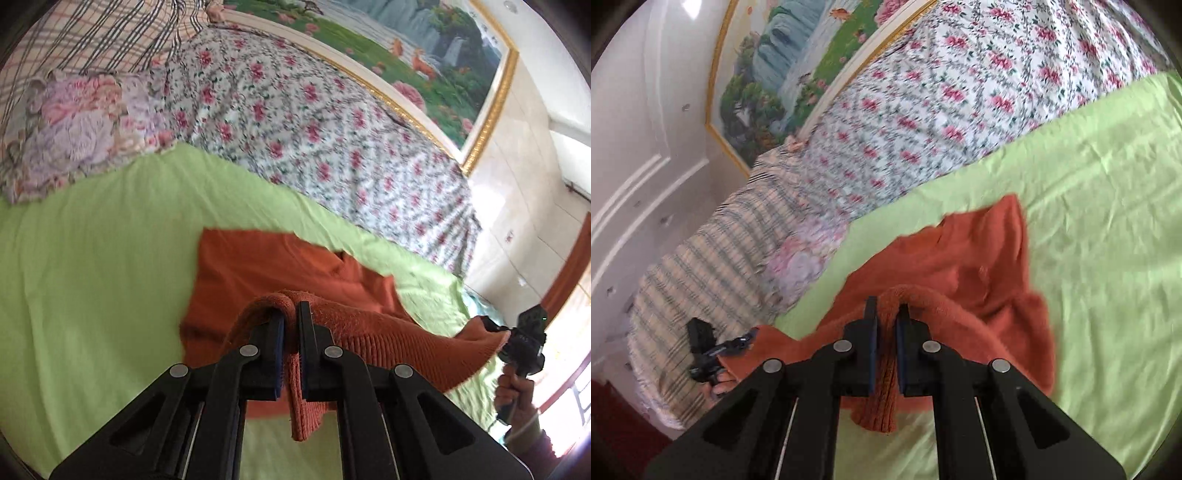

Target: Fold small clothes

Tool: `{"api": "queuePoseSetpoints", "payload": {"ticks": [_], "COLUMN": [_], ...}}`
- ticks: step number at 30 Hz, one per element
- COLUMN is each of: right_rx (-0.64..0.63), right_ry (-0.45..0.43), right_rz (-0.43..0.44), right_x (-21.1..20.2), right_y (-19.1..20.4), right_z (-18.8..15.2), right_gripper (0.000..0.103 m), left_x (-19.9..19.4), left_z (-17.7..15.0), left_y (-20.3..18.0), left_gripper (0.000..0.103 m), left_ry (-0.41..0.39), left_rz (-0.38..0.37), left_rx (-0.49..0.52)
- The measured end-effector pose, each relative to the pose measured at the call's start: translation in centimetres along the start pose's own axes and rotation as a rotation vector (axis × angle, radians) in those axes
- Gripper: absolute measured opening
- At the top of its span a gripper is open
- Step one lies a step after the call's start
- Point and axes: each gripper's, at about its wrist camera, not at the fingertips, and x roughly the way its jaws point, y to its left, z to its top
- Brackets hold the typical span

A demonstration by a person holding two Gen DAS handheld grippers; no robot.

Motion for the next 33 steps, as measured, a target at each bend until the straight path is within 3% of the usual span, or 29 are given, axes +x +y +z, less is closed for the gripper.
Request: {"api": "queuePoseSetpoints", "payload": {"ticks": [5,12,24,28,31,33], "right_rx": [0.005,-0.013,0.051,0.097,0.059,-0.026], "right_ry": [-0.015,0.038,0.172,0.194,0.116,0.064], "right_rz": [-0.087,-0.19,-0.373,-0.388,-0.399,-0.38], "right_x": [3.0,8.0,14.8,14.9,12.5,11.0], "right_y": [-2.2,-5.5,-11.2,-12.1,-10.0,-7.3], "right_z": [3.8,7.1,6.7,6.1,6.1,5.8], "right_gripper": [0.009,0.009,0.009,0.013,0.017,0.019], "left_x": [4.5,10.6,19.9,18.0,16.4,16.6], "left_z": [2.7,4.6,3.7,2.7,0.3,-1.6], "left_y": [0.9,2.3,7.2,6.6,3.7,1.6], "left_gripper": [0.004,0.004,0.008,0.016,0.029,0.031], "left_ry": [0.018,0.08,0.265,0.267,0.3,0.349], "left_rz": [0.042,0.1,0.186,0.136,0.072,0.034], "left_rx": [-0.011,-0.011,-0.111,-0.13,-0.059,-0.01]}}
